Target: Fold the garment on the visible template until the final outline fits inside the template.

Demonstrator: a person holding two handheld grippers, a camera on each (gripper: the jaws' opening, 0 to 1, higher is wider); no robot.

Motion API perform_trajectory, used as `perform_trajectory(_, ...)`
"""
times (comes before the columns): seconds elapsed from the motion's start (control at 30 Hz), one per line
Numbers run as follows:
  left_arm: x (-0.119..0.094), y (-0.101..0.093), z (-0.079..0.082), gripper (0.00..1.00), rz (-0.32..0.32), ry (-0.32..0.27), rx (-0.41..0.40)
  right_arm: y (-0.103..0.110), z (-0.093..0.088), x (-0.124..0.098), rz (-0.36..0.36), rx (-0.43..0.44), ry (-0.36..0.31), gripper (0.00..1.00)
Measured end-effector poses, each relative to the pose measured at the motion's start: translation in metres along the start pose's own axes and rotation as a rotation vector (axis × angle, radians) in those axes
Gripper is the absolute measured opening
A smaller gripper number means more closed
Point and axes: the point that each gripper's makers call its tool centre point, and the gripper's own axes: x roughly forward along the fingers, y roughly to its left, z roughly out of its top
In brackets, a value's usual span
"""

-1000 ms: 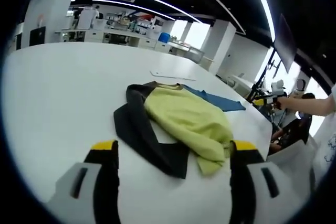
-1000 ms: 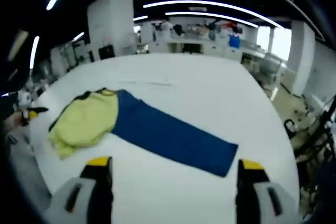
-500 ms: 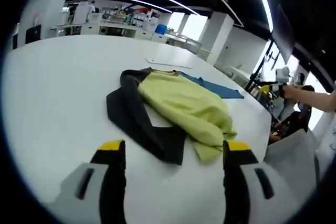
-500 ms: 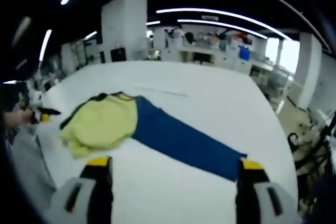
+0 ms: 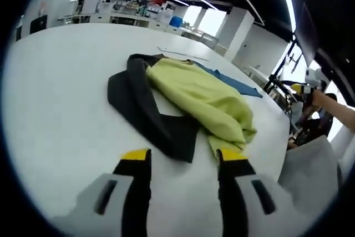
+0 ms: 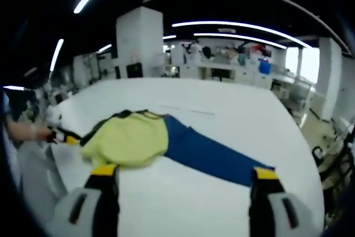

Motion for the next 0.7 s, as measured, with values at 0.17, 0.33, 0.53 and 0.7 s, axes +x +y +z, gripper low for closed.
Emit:
perform_trajectory(0.17, 0.006, 0.003, -0.005, 0.33, 0.004, 0.017, -0.048, 0.006, -0.005, -0.006, 0.004, 0.004, 0.0, 0.99)
perform_trajectory(0.33, 0.009, 0.0, -0.008, 0.21, 0.004, 0.025, -0.068, 0.008, -0.011, -0.012, 0.0, 0.014, -0.001, 0.99)
perform_trajectory(0.53, 0.008, -0.001, -0.004, 0.0, -0.007, 0.007, -0.122, 0.008, -0.015, -0.014, -0.006, 0.026, 0.004, 0.99)
perform_trajectory(0.7, 0.001, 0.004, 0.01, 0.0, -0.016, -0.013, -0.128, 0.01, -0.018, -0.017, -0.007, 0.032, 0.008, 0.97)
